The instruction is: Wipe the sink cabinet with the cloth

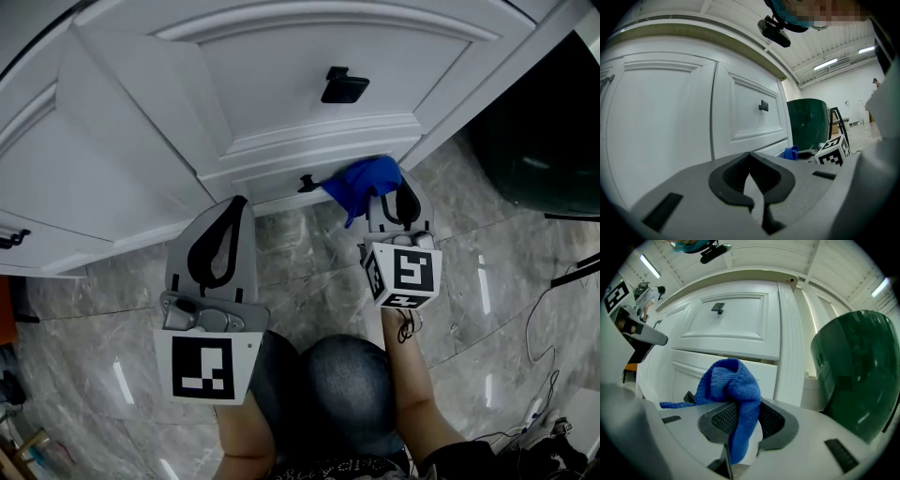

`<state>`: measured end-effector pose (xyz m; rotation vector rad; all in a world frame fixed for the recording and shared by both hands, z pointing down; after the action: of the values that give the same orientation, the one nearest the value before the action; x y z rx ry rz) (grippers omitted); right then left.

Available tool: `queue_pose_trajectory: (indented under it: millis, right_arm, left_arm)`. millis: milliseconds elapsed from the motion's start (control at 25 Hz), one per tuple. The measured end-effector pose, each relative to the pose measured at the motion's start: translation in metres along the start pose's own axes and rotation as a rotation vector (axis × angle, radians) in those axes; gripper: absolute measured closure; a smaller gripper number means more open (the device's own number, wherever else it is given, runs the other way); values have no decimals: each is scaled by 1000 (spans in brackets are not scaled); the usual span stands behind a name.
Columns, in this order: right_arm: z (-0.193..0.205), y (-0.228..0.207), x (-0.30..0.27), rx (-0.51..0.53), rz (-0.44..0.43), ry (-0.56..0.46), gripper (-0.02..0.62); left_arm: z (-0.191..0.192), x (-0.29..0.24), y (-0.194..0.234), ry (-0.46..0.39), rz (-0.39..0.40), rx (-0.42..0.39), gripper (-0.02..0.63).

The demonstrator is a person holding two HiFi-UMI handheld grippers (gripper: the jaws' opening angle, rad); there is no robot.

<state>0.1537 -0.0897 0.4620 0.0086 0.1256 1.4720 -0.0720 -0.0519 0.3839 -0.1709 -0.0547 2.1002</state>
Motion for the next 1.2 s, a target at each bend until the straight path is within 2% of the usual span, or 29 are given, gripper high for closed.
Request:
queue_pose_trajectory:
  millis: [200, 400, 800, 960, 1200]
  right_arm:
    - [6, -21, 2, -36, 61, 17, 480]
    - [6, -28, 1, -3, 79, 23, 480]
    - [6, -30, 2, -30, 98, 35, 480]
    - [5, -20, 11, -77, 52, 30, 480]
    - [9, 11, 29, -126, -88, 38, 480]
  left_arm:
    - [2, -2, 0, 1, 3, 6, 606]
    - [1, -3, -1, -3, 5, 11, 606]
    - [-3, -1, -2, -17, 2, 18, 606]
    - [-5, 0, -1, -25, -6, 21, 606]
    - [-5, 0, 4, -39, -20, 45, 606]
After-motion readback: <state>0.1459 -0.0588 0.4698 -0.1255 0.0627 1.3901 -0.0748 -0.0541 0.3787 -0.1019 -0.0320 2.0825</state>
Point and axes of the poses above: the fingertips, and each gripper's own axes: x backward along the fingers, y to its left, z out of its underside, the point moved 5 cm from there along x, backward along the fingers, and after that the axes turned 4 degrees about -x, right-handed, at the moved point
